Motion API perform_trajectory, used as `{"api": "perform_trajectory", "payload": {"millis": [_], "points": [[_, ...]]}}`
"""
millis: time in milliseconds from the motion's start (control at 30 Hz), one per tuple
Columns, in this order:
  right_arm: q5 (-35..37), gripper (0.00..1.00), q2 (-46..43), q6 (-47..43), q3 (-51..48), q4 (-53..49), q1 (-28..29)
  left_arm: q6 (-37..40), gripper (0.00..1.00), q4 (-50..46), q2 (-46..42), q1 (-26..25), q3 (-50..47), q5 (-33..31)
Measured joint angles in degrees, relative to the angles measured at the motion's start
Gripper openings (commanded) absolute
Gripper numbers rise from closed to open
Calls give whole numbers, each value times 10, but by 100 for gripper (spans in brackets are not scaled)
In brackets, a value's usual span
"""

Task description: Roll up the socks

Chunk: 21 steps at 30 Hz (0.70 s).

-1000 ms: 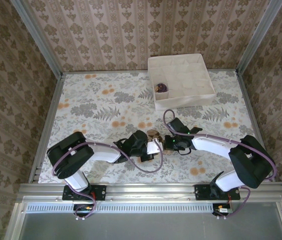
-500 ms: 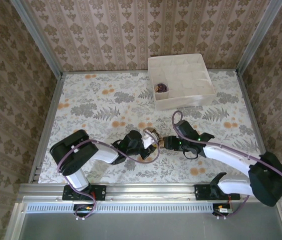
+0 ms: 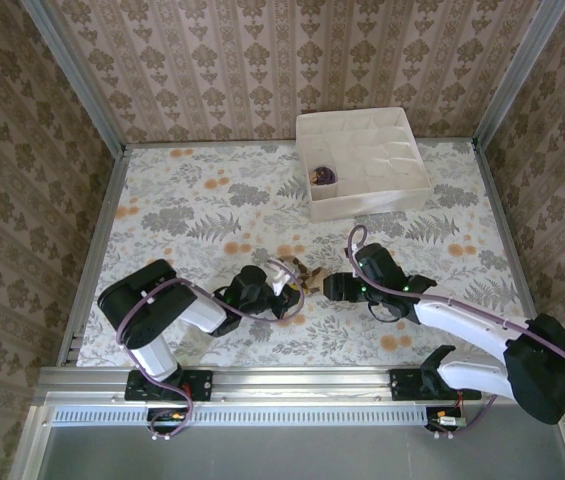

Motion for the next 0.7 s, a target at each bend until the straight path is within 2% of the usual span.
{"api": "perform_trajectory", "payload": {"millis": [200, 433, 567, 700], "points": [[-26, 64, 36, 0, -8, 70, -11, -10, 0, 23, 15, 6, 0, 17], [-55, 63, 112, -1, -7, 129, -32, -12, 0, 52, 40, 23, 4, 66], [-92, 54, 162, -5, -6, 163, -44, -12, 0, 52, 52, 24, 18, 90], [-130, 34, 187, -8, -2, 195, -50, -12, 0, 48, 54, 28, 21, 99]]}}
